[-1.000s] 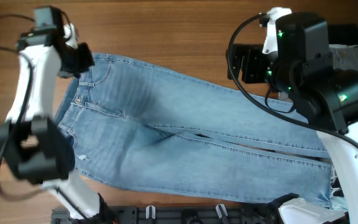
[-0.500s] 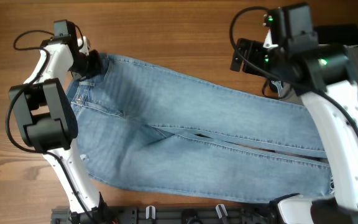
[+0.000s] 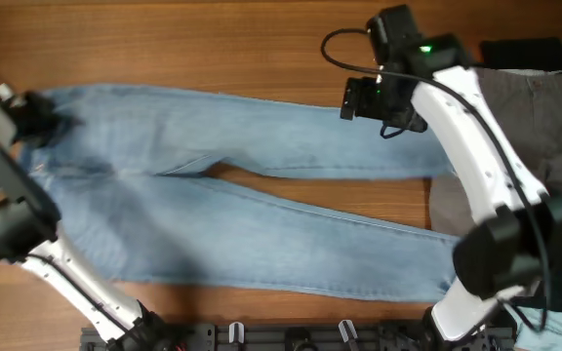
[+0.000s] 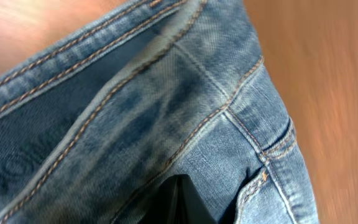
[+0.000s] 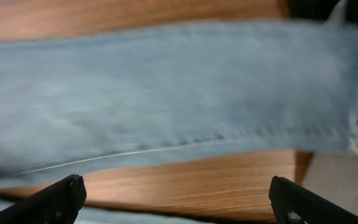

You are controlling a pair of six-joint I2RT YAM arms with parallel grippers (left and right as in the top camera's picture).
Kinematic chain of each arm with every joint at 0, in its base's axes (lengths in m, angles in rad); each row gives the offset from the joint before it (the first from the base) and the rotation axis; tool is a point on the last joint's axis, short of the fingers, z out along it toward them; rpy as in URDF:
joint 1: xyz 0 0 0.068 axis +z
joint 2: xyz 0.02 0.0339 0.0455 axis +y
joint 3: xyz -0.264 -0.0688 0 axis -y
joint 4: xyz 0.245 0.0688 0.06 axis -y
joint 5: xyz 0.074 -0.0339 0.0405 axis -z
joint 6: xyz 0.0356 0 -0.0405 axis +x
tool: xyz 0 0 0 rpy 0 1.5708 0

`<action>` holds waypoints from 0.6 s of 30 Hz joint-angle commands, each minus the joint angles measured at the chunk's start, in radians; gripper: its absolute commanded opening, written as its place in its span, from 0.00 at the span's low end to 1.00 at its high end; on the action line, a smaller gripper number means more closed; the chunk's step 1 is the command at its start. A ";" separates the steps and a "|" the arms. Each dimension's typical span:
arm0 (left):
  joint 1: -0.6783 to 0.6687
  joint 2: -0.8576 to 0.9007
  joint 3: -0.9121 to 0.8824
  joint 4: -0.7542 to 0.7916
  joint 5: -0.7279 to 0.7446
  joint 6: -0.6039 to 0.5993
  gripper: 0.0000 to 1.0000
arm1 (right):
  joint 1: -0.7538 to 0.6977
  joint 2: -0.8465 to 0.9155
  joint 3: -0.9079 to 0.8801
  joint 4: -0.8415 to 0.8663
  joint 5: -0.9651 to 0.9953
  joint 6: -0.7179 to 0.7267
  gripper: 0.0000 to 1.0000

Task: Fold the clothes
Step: 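Pull the jeans leftward with both grippers and lay them flat on the table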

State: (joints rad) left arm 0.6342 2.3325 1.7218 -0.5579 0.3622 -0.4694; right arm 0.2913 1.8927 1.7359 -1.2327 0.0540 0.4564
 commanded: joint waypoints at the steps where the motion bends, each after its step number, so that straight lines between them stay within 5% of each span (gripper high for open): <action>1: 0.064 0.021 -0.031 -0.059 -0.146 0.036 0.04 | -0.003 0.096 -0.010 0.025 0.020 -0.008 1.00; 5: 0.076 -0.098 0.000 -0.070 -0.157 0.081 0.06 | -0.011 0.174 -0.010 0.093 0.024 -0.008 0.91; 10: 0.055 -0.285 0.001 -0.067 -0.158 0.086 0.11 | -0.042 0.261 -0.010 0.205 0.024 -0.013 0.56; 13: 0.006 -0.388 0.001 -0.076 -0.145 0.178 0.14 | -0.061 0.311 -0.010 0.256 0.003 -0.011 0.18; 18: -0.127 -0.458 0.001 -0.137 -0.155 0.325 0.28 | -0.067 0.372 -0.010 0.311 -0.056 0.017 0.13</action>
State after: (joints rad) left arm 0.6201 1.9133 1.7203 -0.6521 0.2173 -0.2989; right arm 0.2241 2.2135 1.7336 -0.9432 0.0456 0.4484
